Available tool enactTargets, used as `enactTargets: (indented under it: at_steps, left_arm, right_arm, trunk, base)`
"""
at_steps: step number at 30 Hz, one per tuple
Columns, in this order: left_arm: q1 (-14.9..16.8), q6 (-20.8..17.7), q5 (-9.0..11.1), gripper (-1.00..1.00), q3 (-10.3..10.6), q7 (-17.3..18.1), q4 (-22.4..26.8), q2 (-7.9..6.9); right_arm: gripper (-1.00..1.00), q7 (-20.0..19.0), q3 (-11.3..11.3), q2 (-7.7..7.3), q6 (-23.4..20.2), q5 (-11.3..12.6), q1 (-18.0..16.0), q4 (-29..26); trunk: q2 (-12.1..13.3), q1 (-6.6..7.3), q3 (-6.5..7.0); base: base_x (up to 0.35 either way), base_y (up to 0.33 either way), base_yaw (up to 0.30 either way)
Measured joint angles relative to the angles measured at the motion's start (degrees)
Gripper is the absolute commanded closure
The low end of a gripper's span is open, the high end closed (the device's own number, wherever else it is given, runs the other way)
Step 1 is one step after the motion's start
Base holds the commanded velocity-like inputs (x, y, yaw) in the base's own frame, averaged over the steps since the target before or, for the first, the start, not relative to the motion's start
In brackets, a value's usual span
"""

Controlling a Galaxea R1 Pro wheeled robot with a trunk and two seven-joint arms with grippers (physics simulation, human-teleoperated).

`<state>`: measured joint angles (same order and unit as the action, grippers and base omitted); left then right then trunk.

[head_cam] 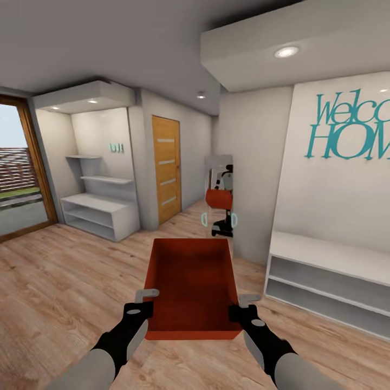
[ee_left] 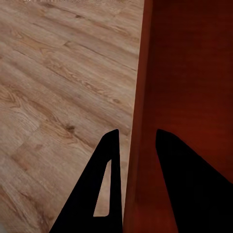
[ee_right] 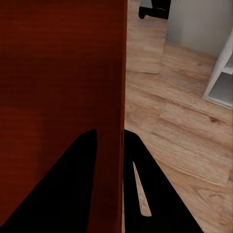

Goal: Move the two storage containers from the living room to the garage. In the garage, place one container on the floor and stack the other container on top of it (either order is fine).

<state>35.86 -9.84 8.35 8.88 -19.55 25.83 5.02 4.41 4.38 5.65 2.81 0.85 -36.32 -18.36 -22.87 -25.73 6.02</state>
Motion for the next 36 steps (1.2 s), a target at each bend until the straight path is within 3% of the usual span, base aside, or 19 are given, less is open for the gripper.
enactTargets:
  at_steps: [9, 22, 36]
  left_arm:
    - [0.0, 0.0, 0.0, 1.0, 0.0, 0.0, 0.0, 0.0]
    - [0.0, 0.0, 0.0, 1.0, 0.0, 0.0, 0.0, -0.02]
    - [0.0, 0.0, 0.0, 1.0, 0.0, 0.0, 0.0, 0.0]
  right_arm:
    - [1.0, 0.0, 0.5, -0.09, 0.0, 0.6, 0.0, 0.0]
    - [1.0, 0.0, 0.0, 0.03, 0.0, 0.0, 0.0, 0.0]
    - [1.0, 0.0, 0.0, 0.0, 0.0, 0.0, 0.0, 0.0]
  trunk:
    - [0.0, 0.0, 0.0]
    - [0.0, 0.0, 0.0]
    - [0.0, 0.0, 0.0]
  base:
    - [0.332, 0.0, 0.023]
    - [0.332, 0.0, 0.239]
    - [0.332, 0.0, 0.01]
